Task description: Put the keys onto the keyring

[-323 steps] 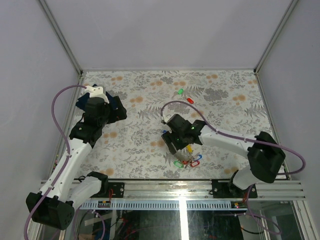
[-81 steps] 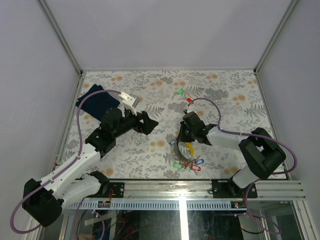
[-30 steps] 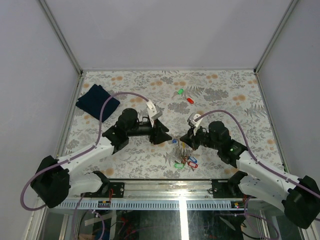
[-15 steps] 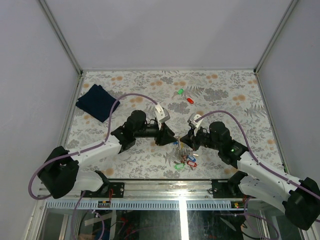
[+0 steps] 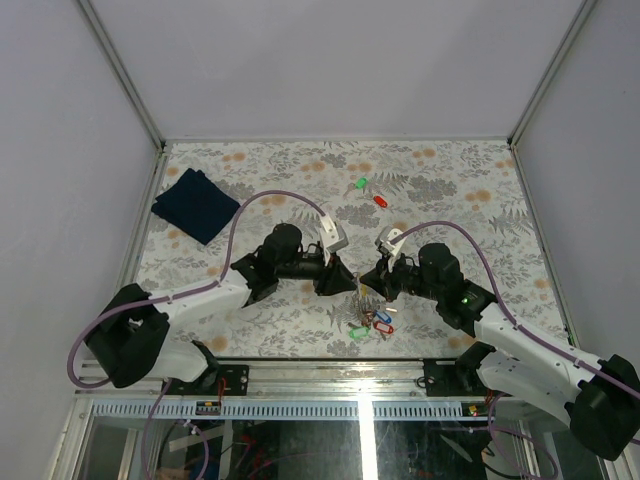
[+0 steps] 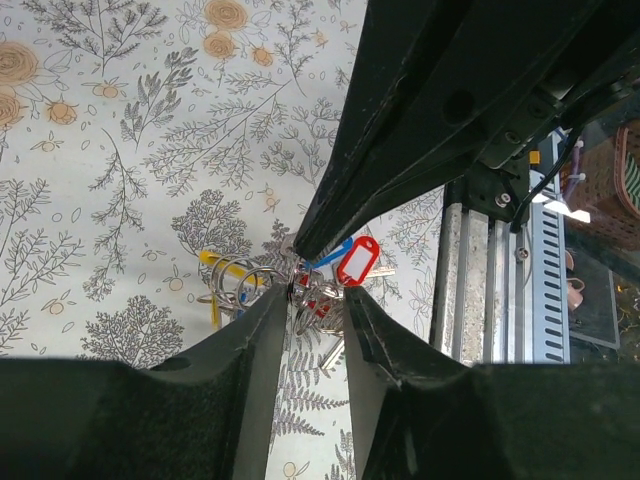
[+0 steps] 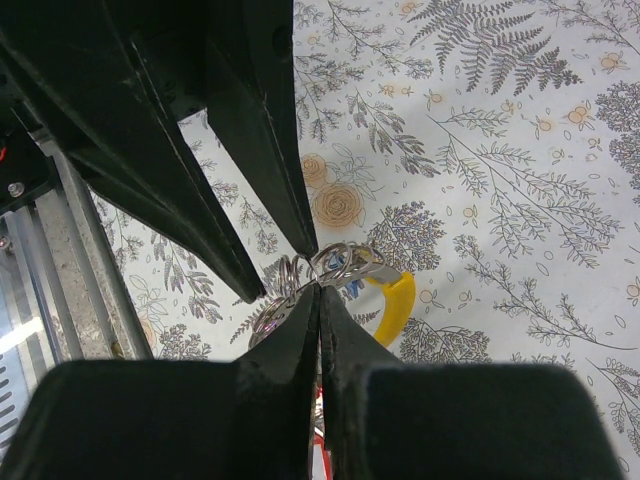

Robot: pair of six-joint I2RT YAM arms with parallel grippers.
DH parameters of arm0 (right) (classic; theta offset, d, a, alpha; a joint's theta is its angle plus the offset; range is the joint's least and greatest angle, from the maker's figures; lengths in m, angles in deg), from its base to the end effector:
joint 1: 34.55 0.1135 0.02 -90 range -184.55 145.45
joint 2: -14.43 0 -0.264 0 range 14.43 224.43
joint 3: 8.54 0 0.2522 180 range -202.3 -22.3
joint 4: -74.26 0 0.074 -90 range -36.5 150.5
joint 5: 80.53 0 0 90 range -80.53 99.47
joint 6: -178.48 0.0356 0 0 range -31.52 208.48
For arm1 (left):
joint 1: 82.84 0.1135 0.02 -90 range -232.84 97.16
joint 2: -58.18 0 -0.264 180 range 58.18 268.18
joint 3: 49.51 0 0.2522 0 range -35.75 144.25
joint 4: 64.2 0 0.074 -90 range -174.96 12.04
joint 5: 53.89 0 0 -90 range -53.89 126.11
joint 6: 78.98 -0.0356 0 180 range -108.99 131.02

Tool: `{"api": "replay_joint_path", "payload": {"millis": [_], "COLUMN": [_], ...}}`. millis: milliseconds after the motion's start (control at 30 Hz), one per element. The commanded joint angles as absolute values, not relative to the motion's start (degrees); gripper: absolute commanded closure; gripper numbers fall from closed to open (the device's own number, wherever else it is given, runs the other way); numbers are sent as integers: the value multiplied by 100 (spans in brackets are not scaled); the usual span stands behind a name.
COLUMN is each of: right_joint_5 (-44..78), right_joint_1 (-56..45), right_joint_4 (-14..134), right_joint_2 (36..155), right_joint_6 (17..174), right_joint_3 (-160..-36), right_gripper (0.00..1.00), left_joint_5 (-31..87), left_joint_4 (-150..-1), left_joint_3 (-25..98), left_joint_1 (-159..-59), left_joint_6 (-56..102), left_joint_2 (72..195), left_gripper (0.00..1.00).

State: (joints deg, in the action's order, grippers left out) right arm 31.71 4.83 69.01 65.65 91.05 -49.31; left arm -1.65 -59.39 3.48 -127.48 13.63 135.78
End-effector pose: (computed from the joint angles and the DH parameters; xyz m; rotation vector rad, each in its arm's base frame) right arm 0.1504 0.1409 0.2446 -0.8651 1.7070 0.8608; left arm 0.1901 -0.2184 0.2317 1.1457 1.6652 -1.1693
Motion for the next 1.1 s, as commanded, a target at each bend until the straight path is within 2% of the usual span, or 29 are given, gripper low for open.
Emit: {"api": "replay_joint_path", "payload": {"millis": [0,200,467,700,800,900,933,1067], "right_joint_5": [3347,3388,3391,3371,3264,3125,3081,2913], "right_joint_1": [515,518,518,513,518,518,513,518], "right_joint_4": [7221,7237,7248,7218,7123,7073,7073,7061], "right_joint_2": [6426,6443,6429,6336,6144,5812,5696,5289], "right_joint_6": [9103,9121,9138,9137,9150,9225,9261,9364], "right_joint_3": [-5104,-5104,-5096,-5134,-5177,-5231,-5241,-5292], "right_gripper": [100,100,100,100,90,70,65,59], "left_joint_5": [-276,-311,-474,-564,-619,-697,-767,-1243], "left_joint_4": [-5528,-5589,-5648,-5711,-5764,-5891,-6012,-6598], "left_joint_3": [534,607,666,606,514,441,444,480], "left_joint_1": [-12819,-12828,-12828,-12837,-12839,-12848,-12846,-12858], "left_joint_6": [1177,1122,1047,856,624,321,184,-583], "left_joint_2": [13717,13821,13836,13655,13446,13095,12994,12547], "left_gripper": [71,81,100,100,100,100,100,100]}}
